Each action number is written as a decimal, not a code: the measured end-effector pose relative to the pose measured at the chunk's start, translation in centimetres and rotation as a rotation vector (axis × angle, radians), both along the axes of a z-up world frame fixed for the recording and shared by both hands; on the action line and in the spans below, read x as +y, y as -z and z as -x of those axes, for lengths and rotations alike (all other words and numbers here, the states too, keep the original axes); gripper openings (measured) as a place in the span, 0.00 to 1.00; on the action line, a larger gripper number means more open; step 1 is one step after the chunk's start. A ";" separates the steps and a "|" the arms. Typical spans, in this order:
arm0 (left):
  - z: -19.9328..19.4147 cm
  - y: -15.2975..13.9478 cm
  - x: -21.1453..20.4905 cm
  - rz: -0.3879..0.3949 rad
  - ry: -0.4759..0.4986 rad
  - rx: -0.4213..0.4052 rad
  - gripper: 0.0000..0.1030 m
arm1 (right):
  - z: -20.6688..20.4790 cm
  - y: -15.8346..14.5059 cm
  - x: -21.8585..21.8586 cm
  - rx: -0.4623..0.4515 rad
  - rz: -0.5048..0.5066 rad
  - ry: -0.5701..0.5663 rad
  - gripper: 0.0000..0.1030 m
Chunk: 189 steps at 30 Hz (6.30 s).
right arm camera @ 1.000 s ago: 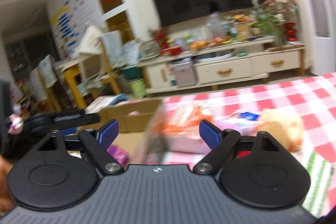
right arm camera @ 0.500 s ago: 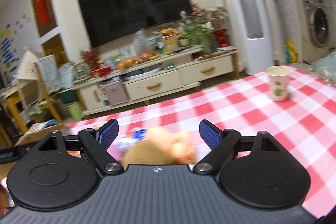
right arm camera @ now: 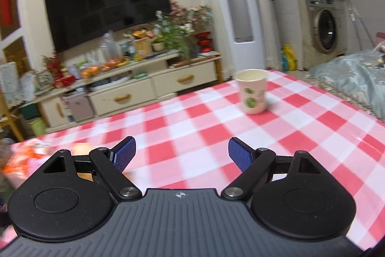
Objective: Organize soft objects
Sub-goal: 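Move both open tools back over the table toward remaining items, then grasp green-striped white cloth with left tool and lift it, then grasp white fluffy ball with right tool while left tool holds the striped cloth, then carry cloth into box and open left tool while right tool drops white ball there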
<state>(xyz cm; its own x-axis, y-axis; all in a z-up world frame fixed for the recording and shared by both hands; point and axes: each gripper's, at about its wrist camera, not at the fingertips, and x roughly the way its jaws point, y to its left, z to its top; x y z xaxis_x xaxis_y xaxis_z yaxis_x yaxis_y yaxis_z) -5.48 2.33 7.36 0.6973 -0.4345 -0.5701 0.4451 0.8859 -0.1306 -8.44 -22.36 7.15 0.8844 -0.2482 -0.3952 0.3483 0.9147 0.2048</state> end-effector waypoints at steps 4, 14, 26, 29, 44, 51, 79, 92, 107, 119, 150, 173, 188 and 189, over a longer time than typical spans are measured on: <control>0.6 1.6 -2.7 0.011 0.105 0.090 0.73 | -0.8 1.2 -2.9 0.034 0.003 0.072 1.00; -0.5 5.7 -7.3 -0.026 0.157 0.229 0.67 | -7.6 3.8 -10.0 0.088 0.013 0.154 1.00; -1.6 6.3 -9.6 -0.009 0.134 0.223 0.60 | -14.8 5.4 -14.7 0.136 0.051 0.137 1.00; -2.0 6.4 -10.0 -0.008 0.135 0.212 0.55 | -15.6 5.3 -15.2 0.137 0.047 0.136 1.00; -2.0 6.1 -8.8 0.019 0.119 0.212 0.23 | -13.4 4.9 -10.8 0.179 0.077 -0.047 0.68; -1.4 5.8 -6.4 0.050 0.088 0.226 0.19 | -11.1 4.6 -5.2 0.215 0.069 -0.192 0.68; -0.7 0.7 3.0 0.292 0.015 0.156 0.19 | -3.5 2.9 0.8 0.127 -0.043 -0.277 0.97; -0.4 0.2 7.3 0.305 -0.094 0.092 0.19 | -5.4 4.9 8.0 0.169 0.021 -0.445 0.98; -0.2 -0.1 9.4 0.325 -0.118 0.085 0.19 | -6.4 4.9 8.9 0.197 0.056 -0.343 0.55; 0.5 -0.9 10.0 0.339 -0.115 0.059 0.19 | -3.0 -0.8 9.1 0.094 -0.020 -0.336 0.55; 0.7 -3.4 13.5 0.364 -0.193 -0.036 0.19 | -4.2 -10.0 17.0 -0.062 -0.112 -0.535 0.55; -0.9 -3.2 19.3 0.283 -0.444 -0.057 0.19 | -11.0 -9.4 25.0 -0.023 -0.139 -0.738 0.56; -3.5 -1.8 21.3 0.164 -0.561 0.006 0.20 | -14.0 -7.4 26.3 0.077 -0.199 -0.784 0.58; -3.6 -1.7 21.4 0.159 -0.565 0.015 0.20 | -14.0 -7.4 26.3 0.080 -0.202 -0.782 0.60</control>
<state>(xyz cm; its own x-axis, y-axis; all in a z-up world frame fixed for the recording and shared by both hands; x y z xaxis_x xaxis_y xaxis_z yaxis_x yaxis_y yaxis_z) -1.87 23.71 9.01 0.8381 -0.0786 -0.5397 -0.0935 0.9542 -0.2843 5.55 3.90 14.52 0.7393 0.5133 -0.4359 -0.3562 0.8474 0.3938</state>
